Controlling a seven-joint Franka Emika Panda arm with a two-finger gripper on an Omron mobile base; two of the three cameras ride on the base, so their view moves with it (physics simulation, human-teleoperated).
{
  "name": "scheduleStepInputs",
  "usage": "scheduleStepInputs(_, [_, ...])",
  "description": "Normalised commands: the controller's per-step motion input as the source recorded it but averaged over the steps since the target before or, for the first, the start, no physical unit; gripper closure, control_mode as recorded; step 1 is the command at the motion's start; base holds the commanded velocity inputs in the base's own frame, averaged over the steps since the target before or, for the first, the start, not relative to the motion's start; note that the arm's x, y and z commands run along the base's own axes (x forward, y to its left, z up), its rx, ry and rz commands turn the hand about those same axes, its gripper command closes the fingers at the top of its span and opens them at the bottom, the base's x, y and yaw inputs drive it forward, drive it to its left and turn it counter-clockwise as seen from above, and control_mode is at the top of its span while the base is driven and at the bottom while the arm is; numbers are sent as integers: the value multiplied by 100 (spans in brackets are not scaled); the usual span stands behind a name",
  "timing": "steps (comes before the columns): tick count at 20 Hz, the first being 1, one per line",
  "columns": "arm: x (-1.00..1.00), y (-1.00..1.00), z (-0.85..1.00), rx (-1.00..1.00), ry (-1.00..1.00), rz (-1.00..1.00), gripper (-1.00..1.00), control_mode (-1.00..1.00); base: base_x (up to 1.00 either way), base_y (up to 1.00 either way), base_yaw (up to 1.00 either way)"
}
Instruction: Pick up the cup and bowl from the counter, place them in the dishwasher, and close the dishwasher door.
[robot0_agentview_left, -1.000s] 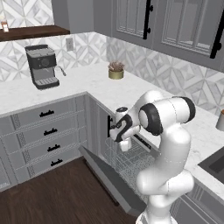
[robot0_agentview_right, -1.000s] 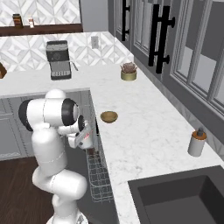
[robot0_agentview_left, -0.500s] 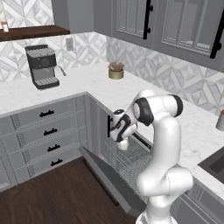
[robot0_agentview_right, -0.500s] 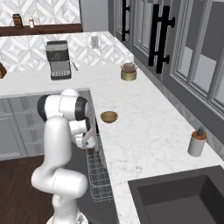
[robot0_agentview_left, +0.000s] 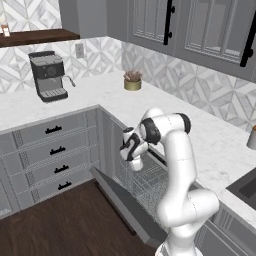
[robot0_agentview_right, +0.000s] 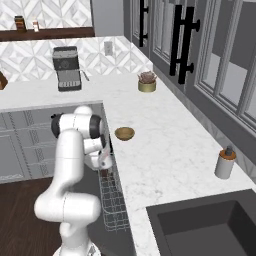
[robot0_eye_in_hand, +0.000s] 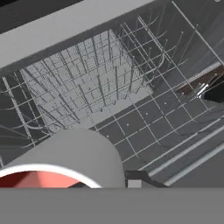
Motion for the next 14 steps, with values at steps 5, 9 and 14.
scheduleStepInputs(5, [29, 0, -63, -10, 0, -17, 100, -100, 0, 0, 0])
scheduleStepInputs(9, [17, 9, -66, -4, 0, -13, 100, -100, 0, 0, 0])
scheduleStepInputs(14, [15, 25, -57, -3, 0, -8, 100, -100, 0, 0, 0])
